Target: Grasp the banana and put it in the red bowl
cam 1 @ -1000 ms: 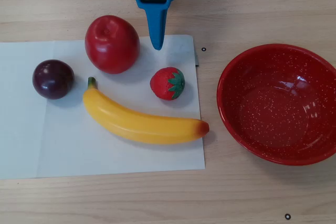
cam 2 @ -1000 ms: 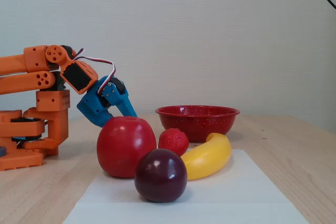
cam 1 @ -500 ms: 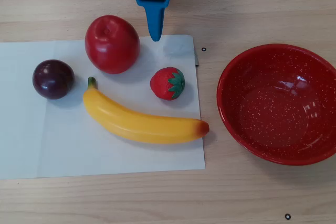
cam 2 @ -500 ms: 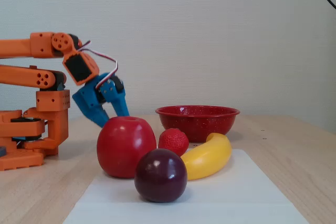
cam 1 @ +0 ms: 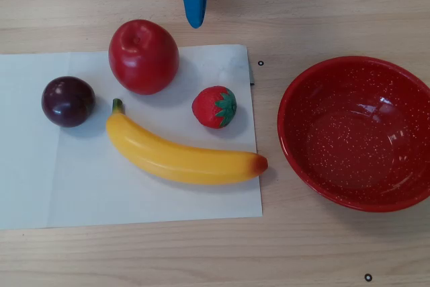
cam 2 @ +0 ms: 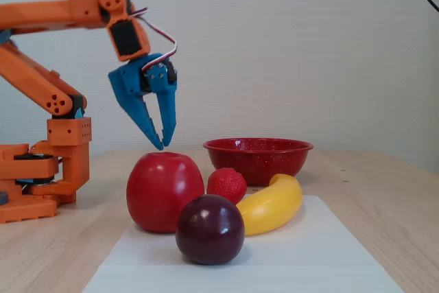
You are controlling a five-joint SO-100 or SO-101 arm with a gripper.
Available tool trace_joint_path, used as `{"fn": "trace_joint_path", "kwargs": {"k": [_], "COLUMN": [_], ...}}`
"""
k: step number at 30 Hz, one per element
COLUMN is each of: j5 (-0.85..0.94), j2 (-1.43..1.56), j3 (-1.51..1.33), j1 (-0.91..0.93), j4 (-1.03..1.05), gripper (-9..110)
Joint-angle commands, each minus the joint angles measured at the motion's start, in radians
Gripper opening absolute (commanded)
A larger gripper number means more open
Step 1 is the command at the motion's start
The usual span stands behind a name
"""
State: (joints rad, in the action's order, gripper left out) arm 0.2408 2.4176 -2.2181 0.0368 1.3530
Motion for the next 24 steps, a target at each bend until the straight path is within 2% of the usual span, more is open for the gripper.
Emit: {"fn": "trace_joint_path", "kwargs": {"k": [1, 15, 24], "j5": [0.021, 0.046, 0.055], "j2": [-0.066, -0.520, -0.765], "j3": [0.193, 0.775, 1.005], "j1": [-0.048, -0.095, -0.100], "j4": [0.028, 0.225, 0.262], "gripper": [0, 1, 10]}}
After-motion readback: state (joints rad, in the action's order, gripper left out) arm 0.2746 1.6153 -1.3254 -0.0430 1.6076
